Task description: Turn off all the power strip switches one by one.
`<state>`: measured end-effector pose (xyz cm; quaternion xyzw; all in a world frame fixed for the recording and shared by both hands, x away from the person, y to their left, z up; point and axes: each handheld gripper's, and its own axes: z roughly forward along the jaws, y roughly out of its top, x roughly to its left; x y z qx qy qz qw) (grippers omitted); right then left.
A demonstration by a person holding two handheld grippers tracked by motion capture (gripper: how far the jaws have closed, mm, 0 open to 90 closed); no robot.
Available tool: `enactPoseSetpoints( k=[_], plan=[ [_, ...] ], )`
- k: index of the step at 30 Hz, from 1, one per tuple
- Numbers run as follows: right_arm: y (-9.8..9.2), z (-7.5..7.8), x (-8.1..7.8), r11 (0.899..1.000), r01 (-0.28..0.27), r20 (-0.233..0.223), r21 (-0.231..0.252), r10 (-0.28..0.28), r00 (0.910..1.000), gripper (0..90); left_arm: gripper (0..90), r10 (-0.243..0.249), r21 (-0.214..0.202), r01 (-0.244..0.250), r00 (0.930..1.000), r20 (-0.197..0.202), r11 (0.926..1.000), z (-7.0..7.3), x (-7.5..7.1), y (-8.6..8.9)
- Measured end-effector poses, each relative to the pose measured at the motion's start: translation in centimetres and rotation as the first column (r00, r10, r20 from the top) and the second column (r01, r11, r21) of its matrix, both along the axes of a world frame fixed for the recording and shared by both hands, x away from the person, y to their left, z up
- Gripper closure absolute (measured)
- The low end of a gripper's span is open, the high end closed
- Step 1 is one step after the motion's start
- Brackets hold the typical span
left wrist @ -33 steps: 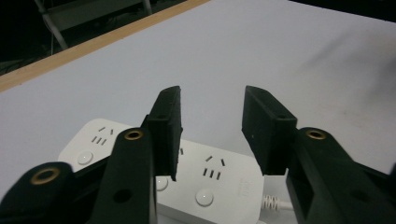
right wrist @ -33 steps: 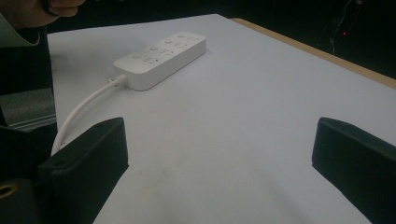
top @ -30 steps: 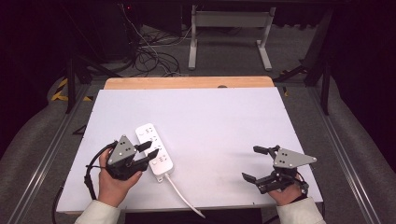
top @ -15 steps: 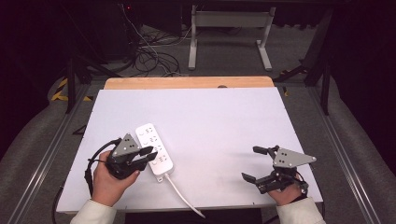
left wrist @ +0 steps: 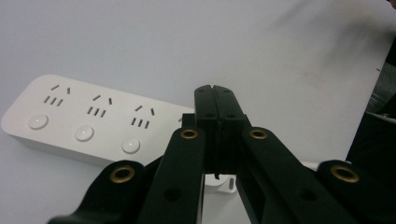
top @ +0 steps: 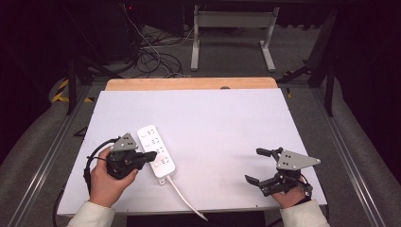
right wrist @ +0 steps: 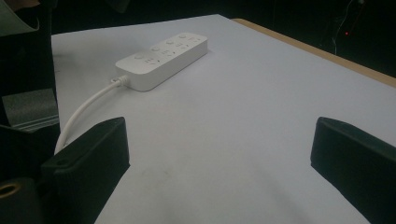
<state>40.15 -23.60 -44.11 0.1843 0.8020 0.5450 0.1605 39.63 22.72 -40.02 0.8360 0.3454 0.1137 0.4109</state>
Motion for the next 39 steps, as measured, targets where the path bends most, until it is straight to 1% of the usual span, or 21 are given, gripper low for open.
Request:
enactPoseSetpoints(
  k=[1,2,3,4,6,9,11,13,14,15,21,24,26,28,30,31,32,33,35,37,39],
  plan=[
    [0.0,0.0,0.0,1.000,0.000,0.000,0.000,0.000,1.0000,4.8,90.0,0.009,0.010,-0.010,1.0000,0.002,0.9999,0.0,0.0,-0.1],
    [0.0,0.0,0.0,1.000,0.000,0.000,0.000,0.000,1.0000,4.8,90.0,0.009,0.010,-0.010,1.0000,0.002,0.9999,0.0,0.0,-0.1],
    [0.0,0.0,0.0,1.000,-0.001,0.000,0.000,0.001,1.0000,4.8,90.0,0.004,0.025,-0.005,1.0000,0.002,0.9997,0.0,0.0,-0.1],
    [0.0,0.0,0.0,1.000,-0.001,0.001,0.000,0.001,1.0000,4.8,90.0,0.002,0.026,-0.002,1.0000,-0.006,0.9997,0.0,0.1,-0.2],
    [0.0,0.0,0.0,1.000,-0.002,0.001,-0.002,0.002,1.0000,4.8,90.0,0.001,0.060,0.000,0.9997,-0.023,0.9982,0.0,0.2,-0.3],
    [0.0,0.0,0.0,1.000,-0.003,0.000,-0.004,0.003,1.0000,4.7,90.0,-0.011,0.114,0.016,0.9989,-0.045,0.9933,-0.1,0.6,-0.5],
    [0.0,0.0,0.0,1.000,-0.003,0.000,-0.006,0.003,1.0000,4.8,90.0,-0.008,0.142,0.016,0.9985,-0.054,0.9897,-0.2,0.9,-0.7],
    [0.1,0.0,0.0,1.000,-0.004,-0.001,-0.006,0.004,1.0000,4.8,90.0,-0.001,0.157,0.012,0.9976,-0.069,0.9875,-0.4,1.2,-0.9],
    [0.1,0.0,0.0,1.000,-0.003,-0.001,-0.006,0.003,1.0000,4.8,90.0,0.006,0.171,0.006,0.9976,-0.068,0.9852,-0.5,1.3,-0.9],
    [0.1,0.0,0.0,1.000,-0.003,0.000,-0.008,0.003,1.0000,4.8,90.0,0.013,0.177,0.000,0.9974,-0.071,0.9842,-0.6,1.5,-1.0],
    [0.1,0.0,0.0,1.000,-0.005,0.000,-0.009,0.005,1.0000,4.8,90.0,0.004,0.182,0.019,0.9919,-0.127,0.9831,-1.2,2.3,-1.3],
    [0.1,0.0,0.0,1.000,-0.005,0.000,-0.009,0.005,1.0000,4.8,90.0,-0.002,0.206,0.034,0.9880,-0.155,0.9779,-1.5,2.7,-1.5],
    [0.1,0.0,0.0,1.000,-0.006,0.000,-0.009,0.006,1.0000,4.8,90.0,0.006,0.226,0.031,0.9871,-0.160,0.9736,-1.8,3.0,-1.7],
    [0.1,0.0,0.0,1.000,-0.006,0.001,-0.010,0.006,1.0000,4.8,90.0,-0.001,0.231,0.044,0.9831,-0.183,0.9720,-2.0,3.2,-1.8],
    [0.1,0.0,0.0,1.000,-0.006,0.001,-0.010,0.006,1.0000,4.7,90.0,0.007,0.242,0.039,0.9828,-0.184,0.9694,-2.2,3.3,-2.0],
    [0.1,0.0,0.0,1.000,-0.006,0.000,-0.010,0.006,1.0000,4.8,90.0,0.005,0.246,0.043,0.9812,-0.193,0.9684,-2.3,3.4,-2.0],
    [0.1,0.0,0.0,1.000,-0.006,0.000,-0.010,0.006,1.0000,4.8,90.0,0.006,0.261,0.046,0.9809,-0.194,0.9641,-2.4,3.5,-2.1],
    [0.1,0.0,0.0,1.000,-0.006,0.000,-0.010,0.006,1.0000,4.8,90.0,0.007,0.266,0.047,0.9801,-0.198,0.9629,-2.5,3.6,-2.1],
    [0.1,-0.1,0.0,1.000,-0.007,0.000,-0.011,0.007,1.0000,4.8,90.0,0.011,0.288,0.049,0.9789,-0.204,0.9562,-2.7,3.7,-2.2],
    [0.1,-0.1,0.0,1.000,-0.007,0.000,-0.011,0.007,1.0000,4.8,90.0,0.015,0.289,0.047,0.9775,-0.210,0.9563,-2.9,3.8,-2.3],
    [0.1,-0.1,0.0,1.000,-0.007,-0.001,-0.011,0.007,1.0000,4.8,90.0,0.011,0.297,0.054,0.9774,-0.211,0.9533,-3.1,3.9,-2.4]
  ],
)
